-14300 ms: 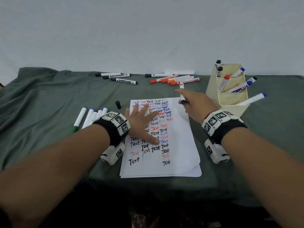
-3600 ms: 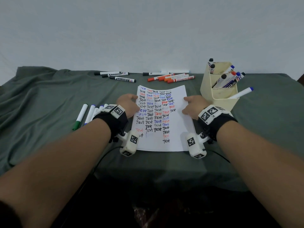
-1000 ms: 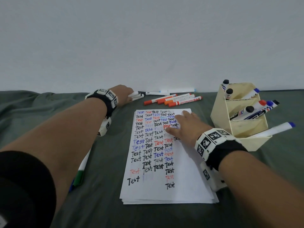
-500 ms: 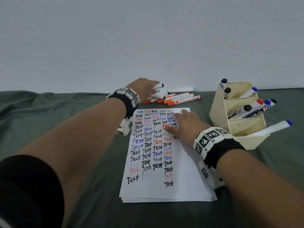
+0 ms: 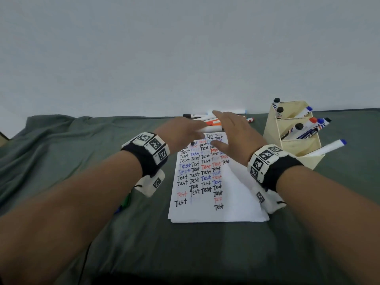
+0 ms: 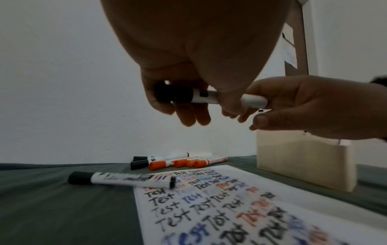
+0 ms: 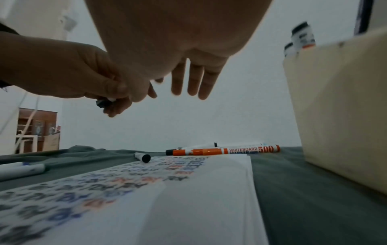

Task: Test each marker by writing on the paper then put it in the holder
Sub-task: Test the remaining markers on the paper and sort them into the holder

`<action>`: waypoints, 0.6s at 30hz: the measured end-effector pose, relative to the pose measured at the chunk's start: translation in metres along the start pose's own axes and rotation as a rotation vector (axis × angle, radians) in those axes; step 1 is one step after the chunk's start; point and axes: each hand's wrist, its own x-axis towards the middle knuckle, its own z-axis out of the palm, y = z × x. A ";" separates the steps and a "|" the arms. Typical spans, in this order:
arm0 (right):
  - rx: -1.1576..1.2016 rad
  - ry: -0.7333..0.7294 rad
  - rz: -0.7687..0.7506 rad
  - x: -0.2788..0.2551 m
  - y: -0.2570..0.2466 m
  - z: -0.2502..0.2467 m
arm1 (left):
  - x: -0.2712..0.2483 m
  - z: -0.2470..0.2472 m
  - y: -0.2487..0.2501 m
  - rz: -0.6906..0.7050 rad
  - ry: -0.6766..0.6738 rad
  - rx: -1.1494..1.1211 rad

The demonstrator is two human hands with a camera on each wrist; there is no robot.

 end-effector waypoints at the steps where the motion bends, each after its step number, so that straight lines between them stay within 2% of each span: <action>1: -0.030 -0.013 -0.040 -0.002 -0.005 -0.004 | -0.008 -0.002 0.005 0.014 0.011 -0.017; 4: -0.087 -0.054 -0.055 -0.010 -0.018 -0.018 | -0.024 -0.002 0.016 0.007 0.042 0.018; 9: -0.219 -0.141 -0.007 -0.028 -0.021 -0.039 | -0.050 0.010 0.004 -0.132 0.053 -0.032; 12: -0.237 -0.153 0.028 -0.040 -0.016 -0.041 | -0.061 0.019 -0.014 -0.257 -0.090 -0.023; 15: -0.212 -0.183 0.114 -0.051 -0.011 -0.035 | -0.065 0.028 -0.030 -0.311 -0.247 0.167; 18: -0.145 -0.208 0.213 -0.062 -0.009 -0.023 | -0.062 0.032 -0.046 -0.371 -0.276 0.285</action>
